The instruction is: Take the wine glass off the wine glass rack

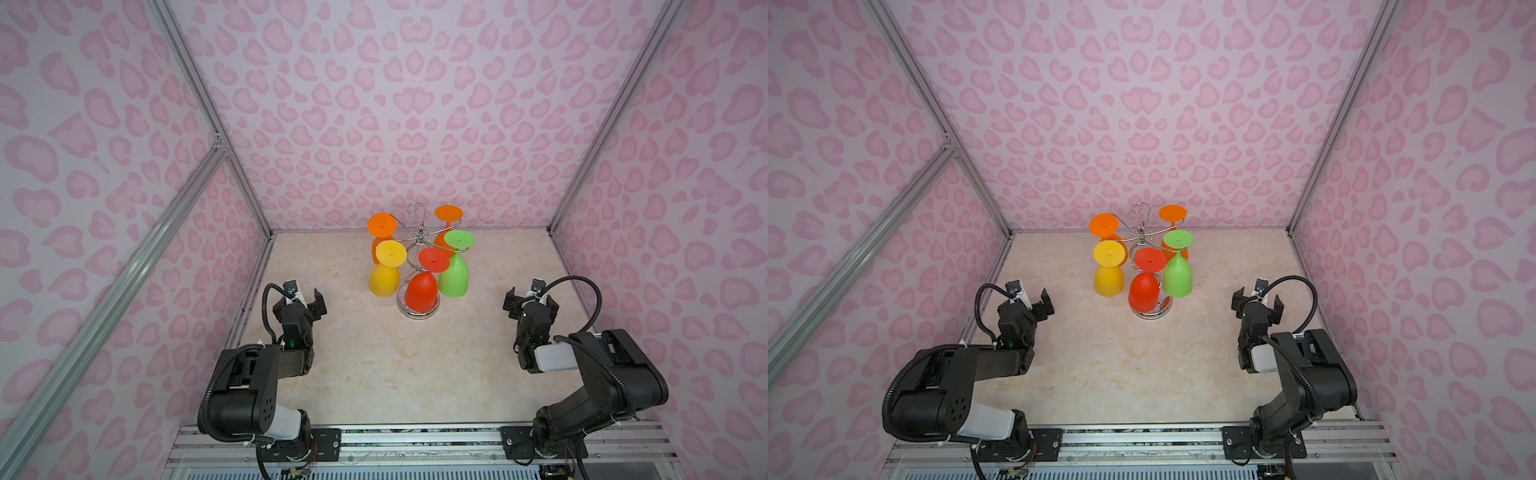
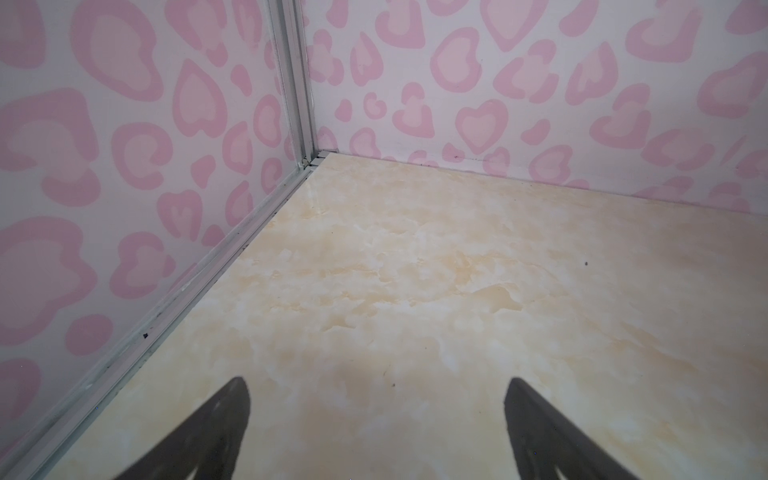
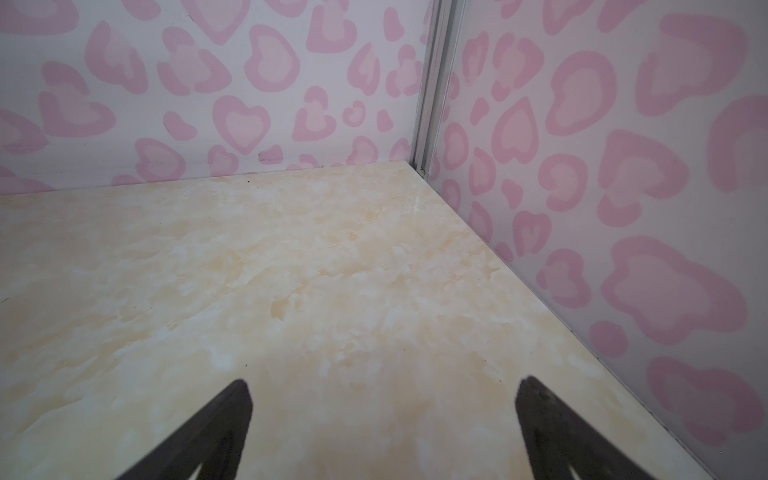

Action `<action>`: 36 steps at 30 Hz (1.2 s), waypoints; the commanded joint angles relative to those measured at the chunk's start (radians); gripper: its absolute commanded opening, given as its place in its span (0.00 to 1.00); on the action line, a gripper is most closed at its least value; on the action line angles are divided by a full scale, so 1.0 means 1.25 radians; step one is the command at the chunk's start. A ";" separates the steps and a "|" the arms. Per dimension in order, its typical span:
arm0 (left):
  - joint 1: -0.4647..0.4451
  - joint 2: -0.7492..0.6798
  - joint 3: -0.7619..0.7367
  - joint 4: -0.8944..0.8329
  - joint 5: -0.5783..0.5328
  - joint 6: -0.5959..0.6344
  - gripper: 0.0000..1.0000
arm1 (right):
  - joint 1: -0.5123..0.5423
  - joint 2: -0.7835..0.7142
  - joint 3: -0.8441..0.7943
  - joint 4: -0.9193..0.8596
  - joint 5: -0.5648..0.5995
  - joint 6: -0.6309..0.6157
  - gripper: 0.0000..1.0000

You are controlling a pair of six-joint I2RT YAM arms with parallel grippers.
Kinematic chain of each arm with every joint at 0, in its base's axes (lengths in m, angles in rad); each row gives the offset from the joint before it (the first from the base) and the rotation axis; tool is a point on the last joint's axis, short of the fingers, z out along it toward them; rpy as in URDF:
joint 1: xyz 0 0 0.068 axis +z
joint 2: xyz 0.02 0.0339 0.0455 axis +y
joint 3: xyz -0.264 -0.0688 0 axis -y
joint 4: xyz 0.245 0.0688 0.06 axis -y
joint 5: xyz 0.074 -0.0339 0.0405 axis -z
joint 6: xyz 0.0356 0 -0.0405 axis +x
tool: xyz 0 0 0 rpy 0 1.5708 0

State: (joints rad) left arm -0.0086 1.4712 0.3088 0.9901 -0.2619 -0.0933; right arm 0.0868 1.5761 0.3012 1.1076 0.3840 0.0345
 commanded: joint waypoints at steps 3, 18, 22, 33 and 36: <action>0.000 -0.005 -0.002 0.028 -0.007 0.001 0.97 | 0.013 -0.011 0.002 -0.002 0.013 -0.013 1.00; -0.048 -0.263 0.079 -0.229 -0.048 0.002 0.97 | 0.084 -0.160 0.052 -0.181 0.093 -0.078 0.99; -0.073 -0.331 0.112 -0.288 -0.052 -0.018 0.97 | 0.097 -0.294 0.084 -0.333 0.077 0.019 0.98; -0.124 -0.453 0.159 -0.391 0.022 -0.039 0.97 | 0.031 -0.589 0.301 -0.729 -0.294 0.365 0.93; -0.142 -0.465 0.156 -0.391 0.033 -0.036 0.97 | 0.009 -0.574 0.345 -0.728 -0.394 0.466 0.92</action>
State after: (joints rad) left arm -0.1741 0.9005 0.4976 0.5201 -0.2485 -0.1322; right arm 0.1131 0.8478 0.7059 0.2764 0.0879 0.4385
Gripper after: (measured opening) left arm 0.972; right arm 0.926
